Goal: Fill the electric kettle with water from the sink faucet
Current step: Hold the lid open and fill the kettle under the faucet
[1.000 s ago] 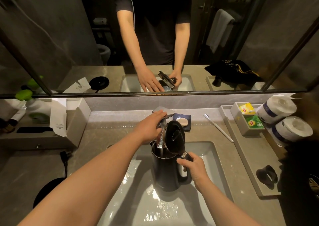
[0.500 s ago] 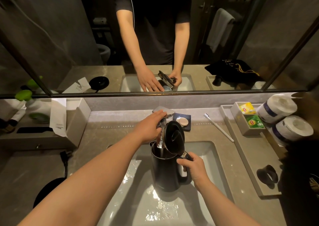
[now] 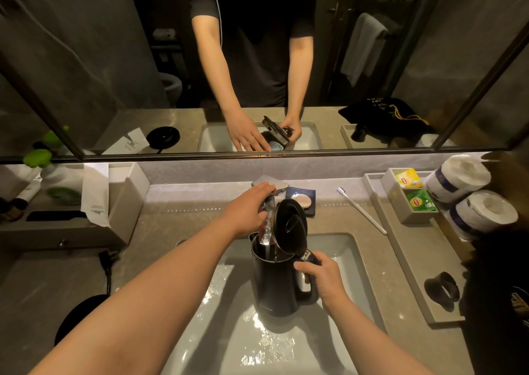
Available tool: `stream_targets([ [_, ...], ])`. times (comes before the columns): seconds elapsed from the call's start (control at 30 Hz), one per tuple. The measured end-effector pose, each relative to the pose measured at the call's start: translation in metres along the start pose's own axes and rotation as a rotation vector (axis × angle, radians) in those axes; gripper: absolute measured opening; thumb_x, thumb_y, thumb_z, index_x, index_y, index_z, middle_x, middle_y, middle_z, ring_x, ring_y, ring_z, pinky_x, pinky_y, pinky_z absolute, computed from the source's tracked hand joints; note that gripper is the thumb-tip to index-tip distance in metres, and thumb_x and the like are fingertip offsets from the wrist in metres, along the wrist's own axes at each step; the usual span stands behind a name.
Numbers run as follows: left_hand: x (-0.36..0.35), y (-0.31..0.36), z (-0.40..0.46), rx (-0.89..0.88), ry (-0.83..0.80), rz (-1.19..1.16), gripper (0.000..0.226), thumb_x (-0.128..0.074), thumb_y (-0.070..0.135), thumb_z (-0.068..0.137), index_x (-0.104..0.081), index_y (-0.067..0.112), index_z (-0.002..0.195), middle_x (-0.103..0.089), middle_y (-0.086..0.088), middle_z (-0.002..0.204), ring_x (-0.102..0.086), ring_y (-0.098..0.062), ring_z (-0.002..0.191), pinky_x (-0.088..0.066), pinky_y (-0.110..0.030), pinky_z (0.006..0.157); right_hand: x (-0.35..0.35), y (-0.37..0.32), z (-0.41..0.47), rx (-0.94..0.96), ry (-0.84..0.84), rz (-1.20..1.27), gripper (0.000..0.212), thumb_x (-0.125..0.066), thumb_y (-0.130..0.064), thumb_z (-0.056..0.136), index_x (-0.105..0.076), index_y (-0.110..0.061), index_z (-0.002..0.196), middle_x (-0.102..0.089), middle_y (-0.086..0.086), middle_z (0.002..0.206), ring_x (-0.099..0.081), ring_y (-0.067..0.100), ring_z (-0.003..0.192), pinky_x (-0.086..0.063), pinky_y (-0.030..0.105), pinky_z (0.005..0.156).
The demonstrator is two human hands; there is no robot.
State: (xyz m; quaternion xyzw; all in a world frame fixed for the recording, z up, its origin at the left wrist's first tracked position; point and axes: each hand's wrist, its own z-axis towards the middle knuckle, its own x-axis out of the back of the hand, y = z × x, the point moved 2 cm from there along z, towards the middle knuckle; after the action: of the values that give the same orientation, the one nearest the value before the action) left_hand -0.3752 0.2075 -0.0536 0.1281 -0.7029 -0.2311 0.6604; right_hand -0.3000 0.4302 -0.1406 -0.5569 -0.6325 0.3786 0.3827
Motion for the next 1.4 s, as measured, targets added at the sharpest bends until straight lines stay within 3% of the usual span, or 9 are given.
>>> stream_targets([
  [0.27,0.0002,0.0008,0.0004,0.004,-0.023,0.002,0.066,-0.06,0.02,0.089,-0.03,0.033,0.147,-0.032,0.006,0.156,-0.04,-0.019,0.135,-0.043,-0.043,0.105,-0.0025,0.0022,-0.0004,-0.003,-0.008,0.005,0.025,-0.08,-0.023,0.056,-0.064,-0.009,0.07,-0.058,-0.002,0.052,-0.053,0.019,0.056,-0.045,0.034,0.056],
  [0.57,0.0005,-0.0005,0.0025,-0.001,-0.018,-0.006,0.056,-0.05,0.017,0.093,-0.034,0.032,0.144,-0.036,0.004,0.153,-0.042,-0.02,0.133,-0.043,-0.043,0.105,-0.0029,0.0036,0.0007,-0.008,-0.004,0.012,0.023,-0.081,-0.023,0.056,-0.064,-0.012,0.066,-0.059,-0.001,0.052,-0.054,0.017,0.054,-0.045,0.034,0.055],
  [0.9,0.0006,-0.0013,0.0022,-0.009,-0.015,-0.008,0.058,-0.051,0.016,0.094,-0.033,0.031,0.146,-0.031,0.004,0.157,-0.039,-0.02,0.137,-0.038,-0.043,0.108,-0.0049,0.0043,0.0005,-0.006,0.0,-0.001,0.025,-0.08,-0.025,0.057,-0.064,-0.01,0.069,-0.06,-0.002,0.053,-0.055,0.019,0.057,-0.047,0.034,0.056],
  [1.17,0.0016,-0.0016,0.0014,0.0,-0.021,-0.024,0.058,-0.05,0.017,0.095,-0.031,0.03,0.149,-0.027,0.004,0.159,-0.034,-0.02,0.14,-0.034,-0.042,0.111,-0.0058,0.0053,-0.0011,-0.001,-0.001,0.011,0.018,-0.08,-0.021,0.057,-0.063,-0.017,0.06,-0.059,-0.001,0.053,-0.054,0.016,0.053,-0.046,0.034,0.055],
  [1.3,0.0013,-0.0006,0.0018,0.008,-0.028,-0.025,0.057,-0.051,0.017,0.095,-0.032,0.032,0.147,-0.031,0.005,0.157,-0.038,-0.021,0.137,-0.038,-0.045,0.108,-0.0068,0.0051,-0.0014,-0.007,-0.002,0.009,0.022,-0.079,-0.021,0.056,-0.063,-0.011,0.066,-0.059,0.0,0.053,-0.054,0.018,0.054,-0.047,0.035,0.056],
  [1.4,0.0013,-0.0017,0.0021,0.006,-0.03,-0.027,0.059,-0.051,0.017,0.095,-0.031,0.031,0.149,-0.027,0.004,0.159,-0.033,-0.02,0.14,-0.033,-0.041,0.112,-0.0068,0.0048,-0.0013,-0.006,-0.005,0.016,0.024,-0.079,-0.02,0.055,-0.061,-0.008,0.067,-0.056,0.002,0.052,-0.052,0.016,0.051,-0.044,0.034,0.055],
])
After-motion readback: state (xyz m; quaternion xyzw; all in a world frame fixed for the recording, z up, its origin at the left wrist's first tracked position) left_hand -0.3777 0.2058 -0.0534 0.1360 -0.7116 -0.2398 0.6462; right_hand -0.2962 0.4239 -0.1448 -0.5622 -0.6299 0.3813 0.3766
